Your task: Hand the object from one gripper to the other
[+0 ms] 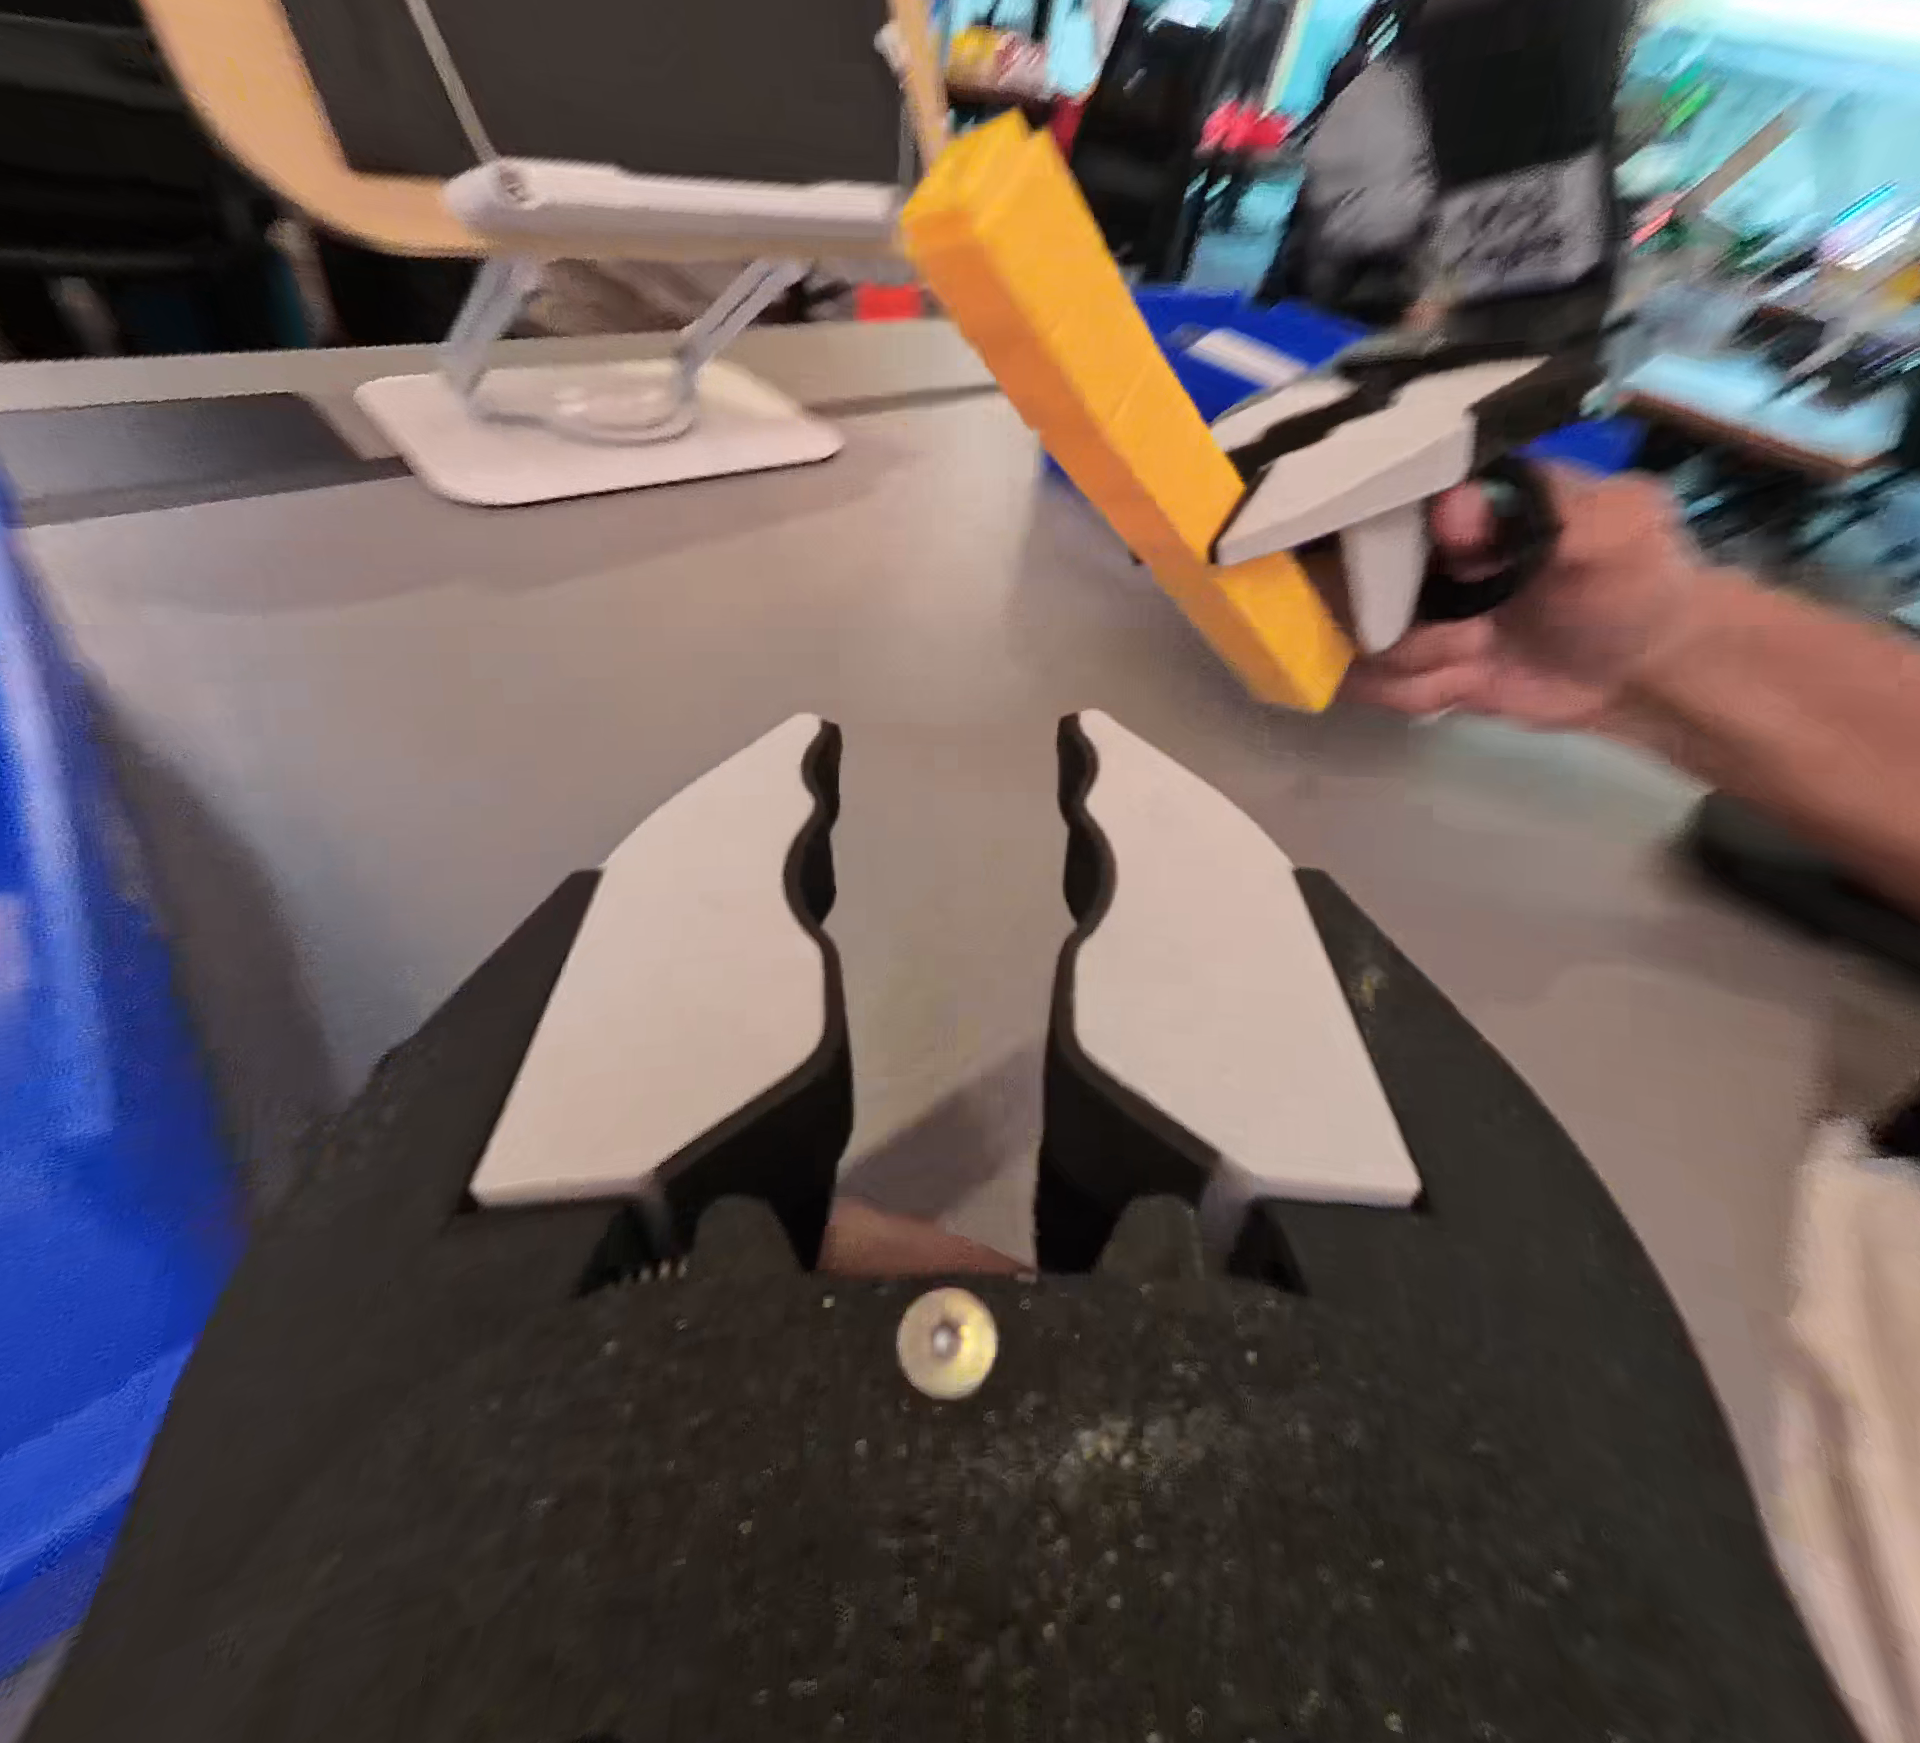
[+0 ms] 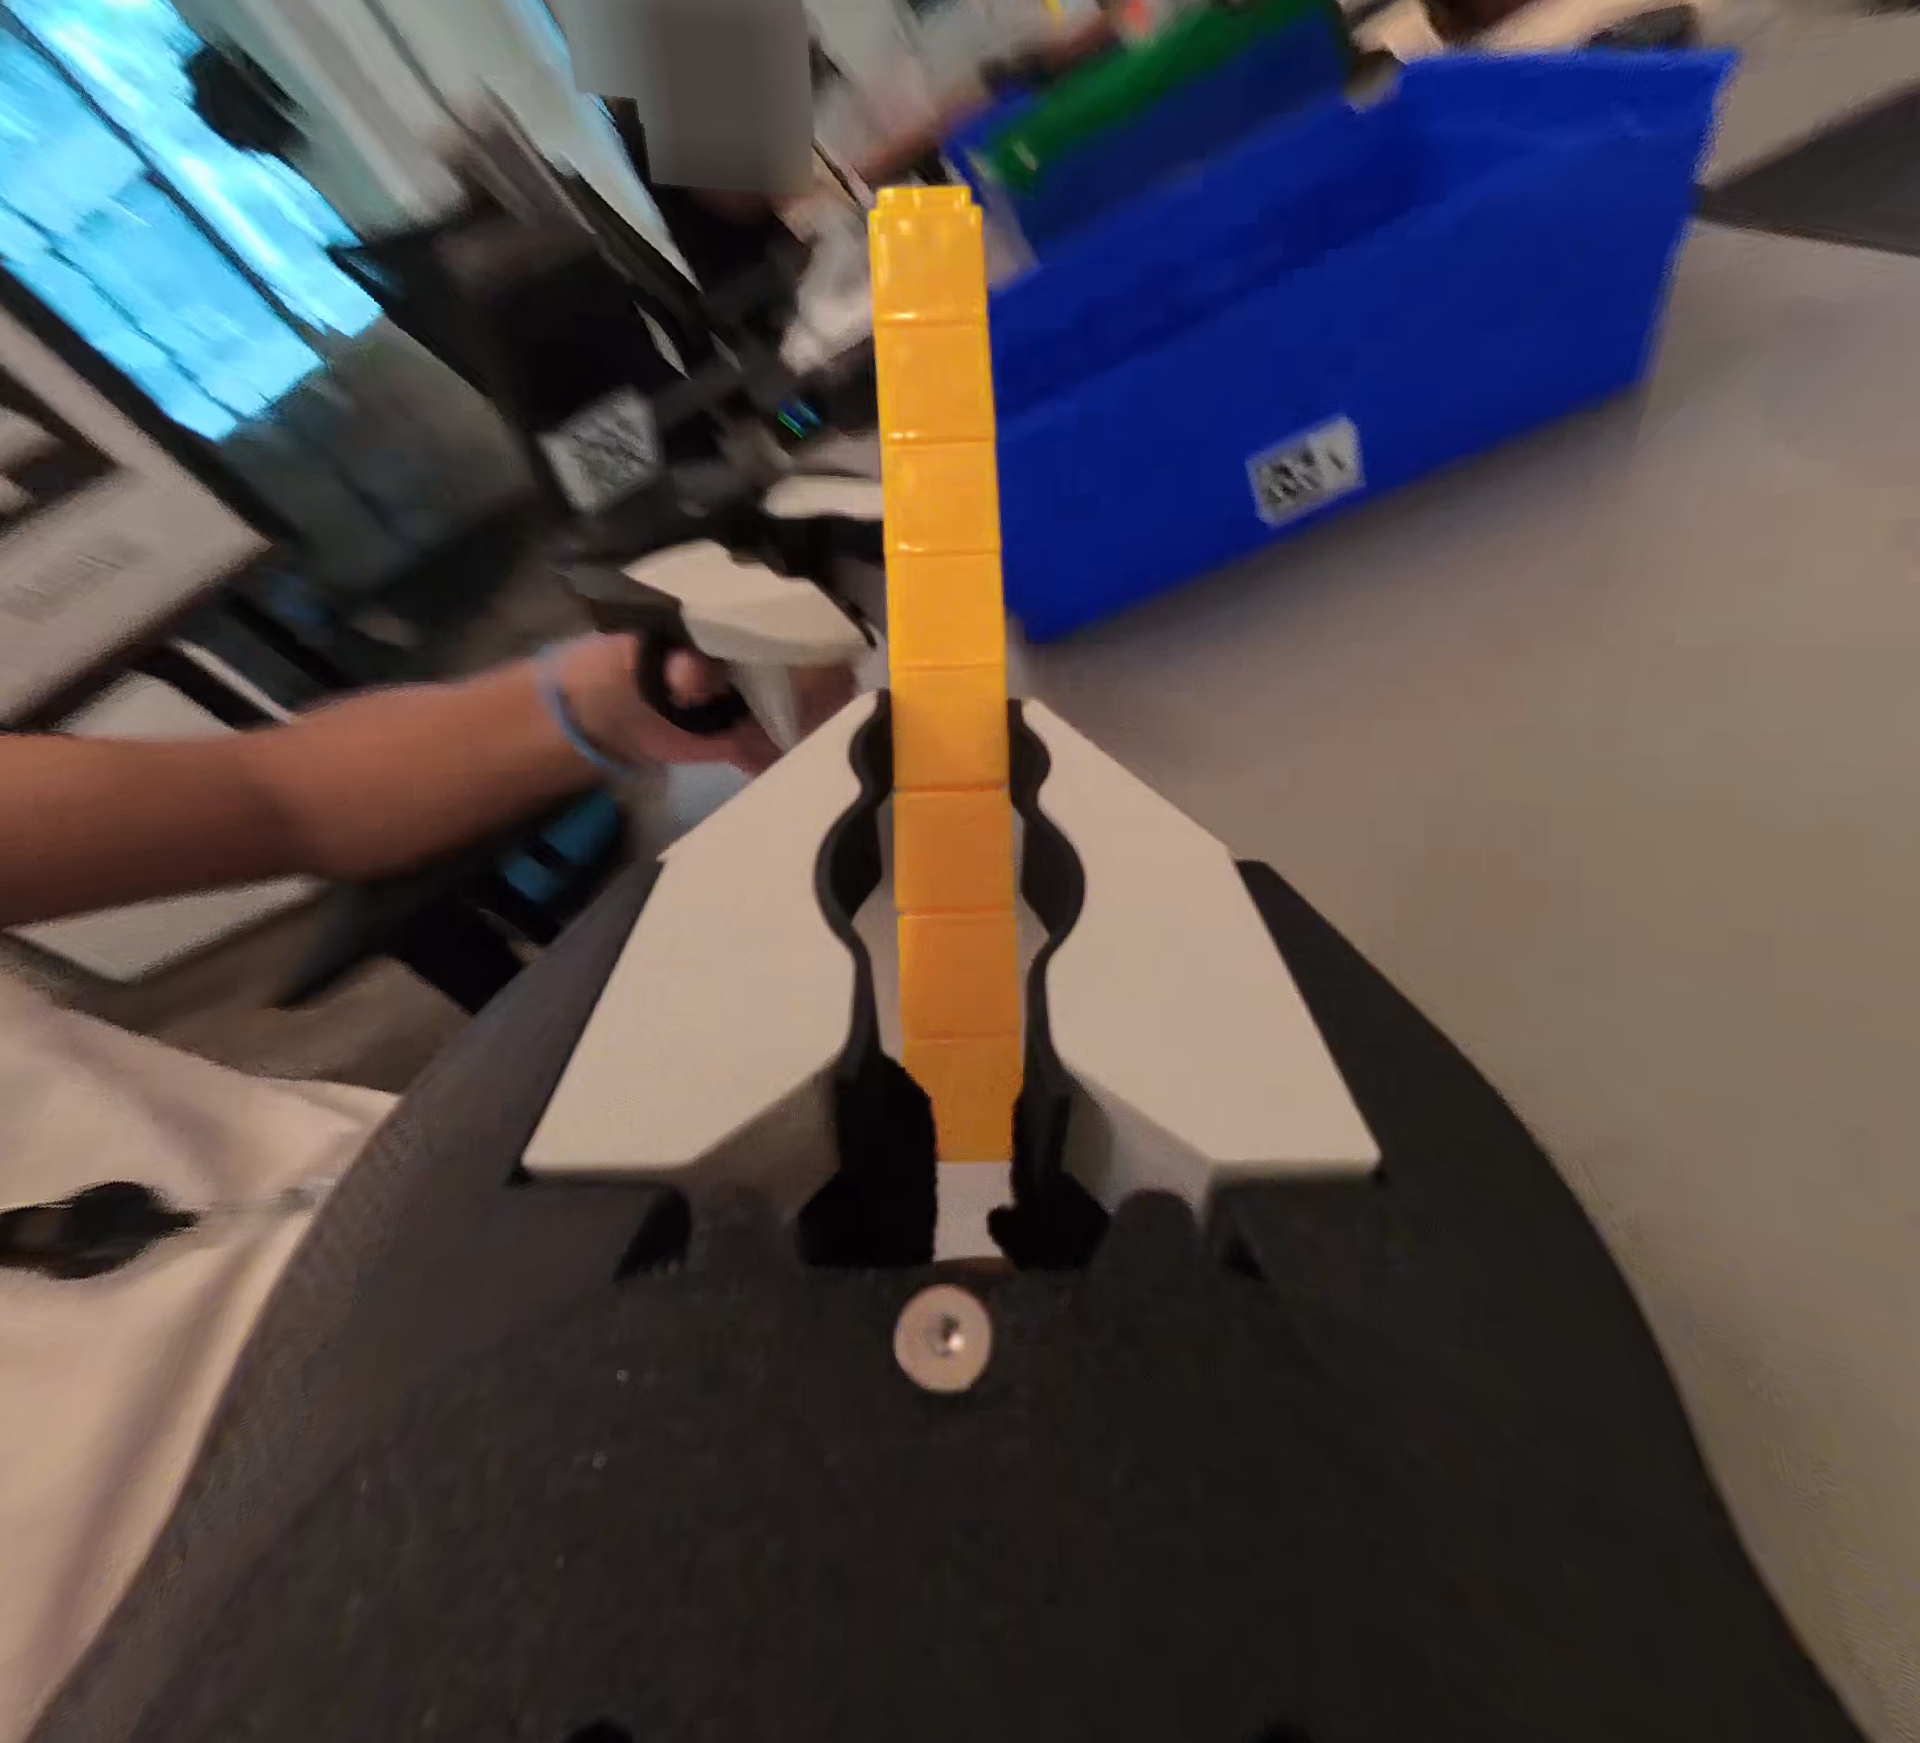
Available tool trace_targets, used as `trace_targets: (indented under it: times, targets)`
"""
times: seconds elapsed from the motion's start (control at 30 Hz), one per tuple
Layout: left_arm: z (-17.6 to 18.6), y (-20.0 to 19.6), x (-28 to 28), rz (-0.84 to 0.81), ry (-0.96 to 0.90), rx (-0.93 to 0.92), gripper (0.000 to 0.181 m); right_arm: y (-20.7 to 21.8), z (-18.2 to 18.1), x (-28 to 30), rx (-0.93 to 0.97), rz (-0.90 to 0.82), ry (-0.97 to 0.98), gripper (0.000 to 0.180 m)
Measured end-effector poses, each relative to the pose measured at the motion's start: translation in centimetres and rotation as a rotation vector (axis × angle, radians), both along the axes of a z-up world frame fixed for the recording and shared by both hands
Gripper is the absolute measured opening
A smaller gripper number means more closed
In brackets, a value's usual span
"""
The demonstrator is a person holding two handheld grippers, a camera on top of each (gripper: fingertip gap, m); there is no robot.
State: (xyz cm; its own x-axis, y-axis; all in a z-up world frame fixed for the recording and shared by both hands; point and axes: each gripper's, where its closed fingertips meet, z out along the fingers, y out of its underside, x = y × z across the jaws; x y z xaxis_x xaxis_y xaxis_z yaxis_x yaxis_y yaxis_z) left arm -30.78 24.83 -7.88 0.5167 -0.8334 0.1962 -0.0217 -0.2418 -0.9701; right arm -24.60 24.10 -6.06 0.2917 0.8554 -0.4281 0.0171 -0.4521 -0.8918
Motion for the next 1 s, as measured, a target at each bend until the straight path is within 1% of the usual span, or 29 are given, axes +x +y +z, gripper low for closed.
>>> trace_targets:
  times: [0.07,0.13,0.2,0.23,0.3,0.37,0.43,0.5,0.6,0.63,0.67,0.73,0.8,0.87,0.93,1.0]
  targets:
    - [1.5,-1.6,1.3,-0.101,-0.129,-0.067,0.044,-1.2,1.1,-0.7,-0.042,0.053,0.124,0.021]
    - [2.1,-3.2,2.5,-0.187,-0.191,-0.101,0.047,-2.1,2.2,-1.4,-0.069,0.084,0.242,0.021]
    - [1.7,-4.7,3.7,-0.255,-0.171,-0.091,0.047,-2.6,3.7,-1.8,-0.099,0.106,0.365,0.021]
    - [1.3,-5.5,4.2,-0.288,-0.144,-0.082,0.047,-2.9,3.9,-2.2,-0.104,0.115,0.387,0.02]
    - [1.0,-6.6,5.2,-0.324,-0.127,-0.068,0.048,-3.5,3.6,-3.3,-0.092,0.131,0.367,0.02]
    - [1.1,-7.0,5.8,-0.327,-0.126,-0.064,0.046,-3.8,3.5,-4.1,-0.082,0.132,0.37,0.02]
    - [1.0,-6.7,6.0,-0.298,-0.115,-0.042,0.036,-4.0,3.5,-4.4,-0.081,0.135,0.378,0.02]
    - [1.1,-6.8,5.9,-0.316,-0.122,-0.031,0.027,-3.9,3.5,-4.4,-0.067,0.131,0.374,0.02]
    - [0.5,-6.9,5.6,-0.341,-0.078,-0.072,0.023,-4.3,3.1,-4.4,-0.056,0.159,0.348,0.021]
    - [0.4,-6.9,5.5,-0.347,-0.057,-0.068,0.022,-4.4,3.1,-4.3,-0.046,0.167,0.331,0.023]
    - [0.3,-6.9,5.2,-0.354,-0.039,-0.061,0.022,-4.3,3.2,-3.9,-0.032,0.165,0.313,0.031]
    - [0.0,-6.9,4.7,-0.379,0.011,-0.067,0.022,-3.6,4.4,-2.5,-0.003,0.138,0.306,0.042]
    - [-0.6,-7.1,4.4,-0.408,0.064,-0.065,0.022,-2.9,7.0,-0.7,0.046,0.096,0.35,0.042]
    - [-1.7,-7.4,4.3,-0.439,0.149,-0.062,0.022,-3.1,9.1,0.3,0.106,0.091,0.367,0.044]
    - [-2.8,-7.8,4.4,-0.467,0.204,-0.074,0.022,-3.5,9.5,0.1,0.145,0.09,0.318,0.044]
    - [-3.3,-8.2,4.7,-0.489,0.218,-0.091,0.022,-4.0,8.8,-0.7,0.16,0.11,0.256,0.044]
